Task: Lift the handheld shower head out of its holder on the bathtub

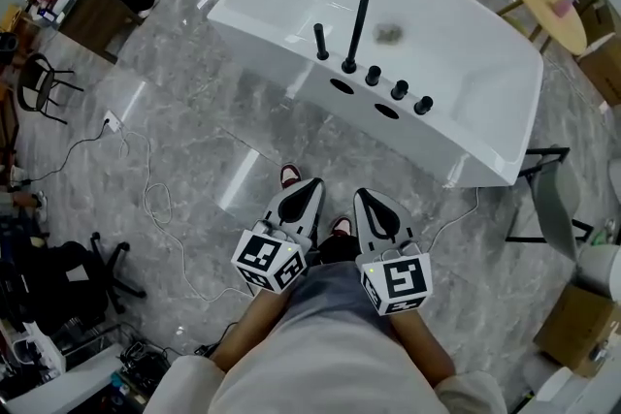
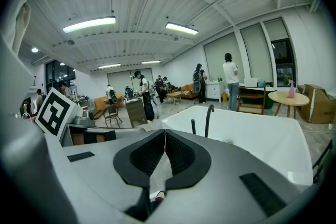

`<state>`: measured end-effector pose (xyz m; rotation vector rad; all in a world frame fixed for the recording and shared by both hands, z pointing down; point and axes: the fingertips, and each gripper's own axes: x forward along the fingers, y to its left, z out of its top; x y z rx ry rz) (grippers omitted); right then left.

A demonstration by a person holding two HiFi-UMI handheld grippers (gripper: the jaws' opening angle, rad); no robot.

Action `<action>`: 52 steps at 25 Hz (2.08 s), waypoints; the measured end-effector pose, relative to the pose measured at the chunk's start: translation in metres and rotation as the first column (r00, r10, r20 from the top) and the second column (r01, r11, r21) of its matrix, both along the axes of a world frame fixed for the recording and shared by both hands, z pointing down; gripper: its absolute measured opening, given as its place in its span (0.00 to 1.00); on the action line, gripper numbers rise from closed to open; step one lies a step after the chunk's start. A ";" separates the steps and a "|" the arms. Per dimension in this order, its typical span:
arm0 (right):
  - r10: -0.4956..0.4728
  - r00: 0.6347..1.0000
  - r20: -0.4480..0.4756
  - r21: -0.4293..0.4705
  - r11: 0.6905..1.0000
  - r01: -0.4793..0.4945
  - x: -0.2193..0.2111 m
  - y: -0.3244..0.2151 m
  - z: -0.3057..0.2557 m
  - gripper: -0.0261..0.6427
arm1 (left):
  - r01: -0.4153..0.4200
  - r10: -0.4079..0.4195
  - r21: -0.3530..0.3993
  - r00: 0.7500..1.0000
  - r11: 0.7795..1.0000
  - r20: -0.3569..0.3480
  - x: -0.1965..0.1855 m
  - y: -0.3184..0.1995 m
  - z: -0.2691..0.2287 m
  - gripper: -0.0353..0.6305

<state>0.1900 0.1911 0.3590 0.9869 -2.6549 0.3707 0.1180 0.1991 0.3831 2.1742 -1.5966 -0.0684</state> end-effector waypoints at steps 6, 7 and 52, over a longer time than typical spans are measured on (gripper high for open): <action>0.001 1.000 -0.025 0.001 1.000 -0.001 -0.021 -0.025 0.002 0.07 | 0.022 -0.021 0.018 0.999 1.000 -0.025 -0.025 -0.027 -0.002 0.06; -0.001 1.000 -0.028 0.000 1.000 0.001 -0.026 -0.028 0.003 0.07 | 0.020 -0.020 0.016 0.999 1.000 -0.028 -0.029 -0.031 -0.001 0.06; 0.165 0.985 -0.057 0.016 0.986 -0.164 -0.205 -0.199 -0.016 0.07 | -0.220 0.224 0.083 0.974 0.972 -0.039 -0.215 -0.206 -0.022 0.06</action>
